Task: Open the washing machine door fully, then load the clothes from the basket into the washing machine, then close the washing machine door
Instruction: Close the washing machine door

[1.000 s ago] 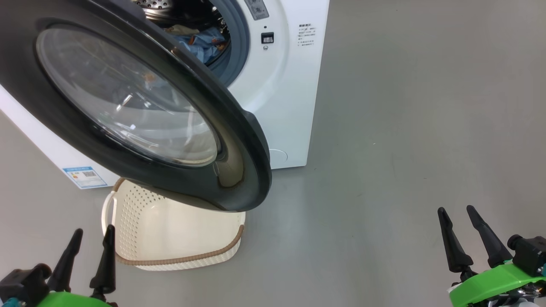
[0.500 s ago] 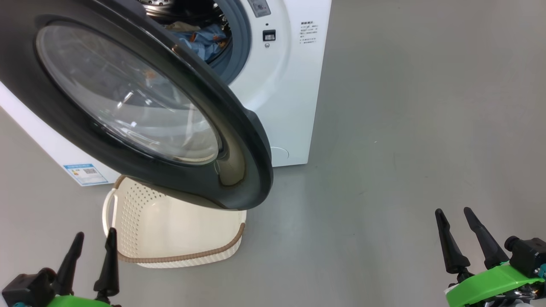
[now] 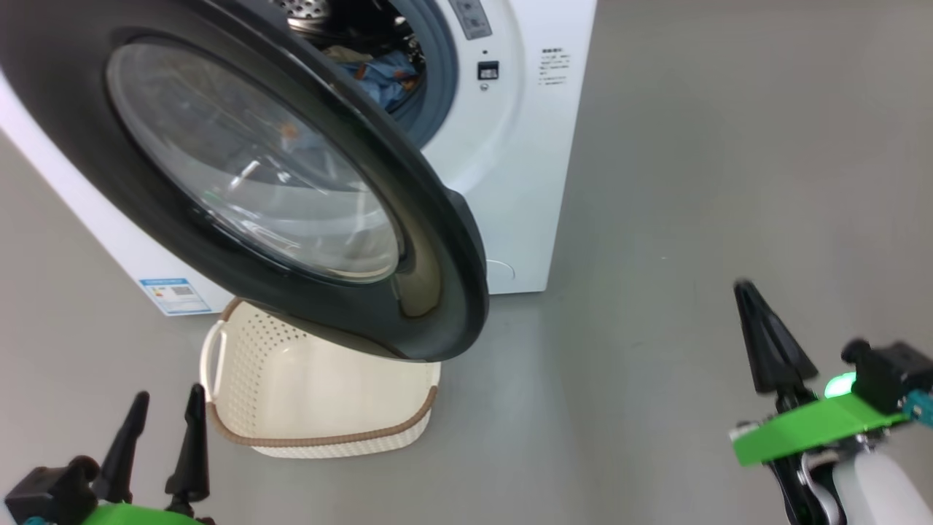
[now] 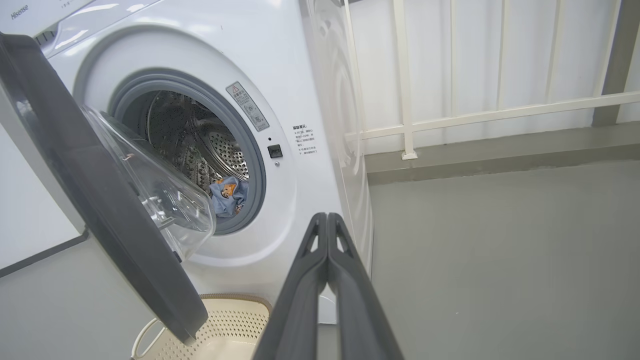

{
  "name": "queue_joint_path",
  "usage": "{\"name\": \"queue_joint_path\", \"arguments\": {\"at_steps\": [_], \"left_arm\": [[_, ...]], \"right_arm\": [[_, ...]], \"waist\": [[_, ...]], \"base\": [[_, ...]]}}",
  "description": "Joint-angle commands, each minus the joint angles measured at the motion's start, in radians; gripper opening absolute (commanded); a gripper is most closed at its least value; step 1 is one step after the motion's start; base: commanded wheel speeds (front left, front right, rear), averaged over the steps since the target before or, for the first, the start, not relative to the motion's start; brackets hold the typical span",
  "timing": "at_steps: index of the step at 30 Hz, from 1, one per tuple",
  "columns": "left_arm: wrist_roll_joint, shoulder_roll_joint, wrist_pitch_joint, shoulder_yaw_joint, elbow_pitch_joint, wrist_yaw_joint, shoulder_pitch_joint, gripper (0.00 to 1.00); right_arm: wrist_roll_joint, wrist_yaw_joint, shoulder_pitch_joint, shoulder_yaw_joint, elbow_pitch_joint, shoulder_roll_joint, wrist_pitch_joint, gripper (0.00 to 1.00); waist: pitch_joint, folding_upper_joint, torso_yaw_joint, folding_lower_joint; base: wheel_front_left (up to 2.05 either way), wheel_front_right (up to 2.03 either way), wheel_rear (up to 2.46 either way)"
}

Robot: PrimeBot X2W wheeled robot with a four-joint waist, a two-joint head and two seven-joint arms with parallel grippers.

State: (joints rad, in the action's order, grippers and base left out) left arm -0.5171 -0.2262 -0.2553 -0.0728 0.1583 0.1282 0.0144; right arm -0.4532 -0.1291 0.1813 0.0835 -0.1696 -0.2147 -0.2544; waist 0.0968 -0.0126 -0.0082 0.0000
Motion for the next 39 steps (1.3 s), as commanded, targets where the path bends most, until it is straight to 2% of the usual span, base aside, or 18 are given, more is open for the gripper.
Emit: {"name": "queue_joint_path", "arguments": {"at_steps": [1, 13, 18, 23, 31, 39], "left_arm": [[0.005, -0.015, -0.006, 0.046, -0.036, 0.003, 0.009, 1.00], [0.043, 0.034, -0.006, 0.073, -0.150, 0.003, -0.024, 1.00], [0.058, 0.043, -0.006, 0.058, -0.176, 0.003, -0.037, 1.00], [0.066, 0.054, -0.006, 0.047, -0.172, 0.003, -0.030, 1.00], [0.062, 0.076, -0.006, 0.038, -0.151, 0.003, -0.003, 1.00], [0.059, 0.089, -0.006, 0.025, -0.142, 0.003, 0.027, 1.00]], "right_arm": [[-0.017, -0.002, 0.043, 0.029, 0.040, -0.006, -0.007, 0.00], [-0.033, -0.002, 0.177, 0.160, 0.255, 0.041, -0.007, 0.00], [-0.039, -0.002, 0.187, 0.244, 0.292, 0.068, -0.007, 0.00], [-0.056, -0.002, 0.185, 0.353, 0.228, 0.077, -0.007, 0.00], [-0.087, -0.002, 0.205, 0.490, 0.048, 0.081, -0.007, 0.00], [-0.101, -0.002, 0.260, 0.545, -0.101, 0.098, -0.007, 0.00]], "waist": [[-0.009, 0.0000, 0.013, 0.0000], [-0.037, 0.0000, 0.082, 0.0000], [-0.031, 0.0000, 0.108, 0.0000], [-0.011, 0.0000, 0.130, 0.0000], [0.028, 0.0000, 0.157, 0.0000], [0.065, 0.0000, 0.173, 0.0000]], "base": [[0.00, 0.00, 0.00], [0.00, 0.00, 0.00], [0.00, 0.00, 0.00], [0.00, 0.00, 0.00], [0.00, 0.00, 0.00], [0.00, 0.00, 0.00]]}}
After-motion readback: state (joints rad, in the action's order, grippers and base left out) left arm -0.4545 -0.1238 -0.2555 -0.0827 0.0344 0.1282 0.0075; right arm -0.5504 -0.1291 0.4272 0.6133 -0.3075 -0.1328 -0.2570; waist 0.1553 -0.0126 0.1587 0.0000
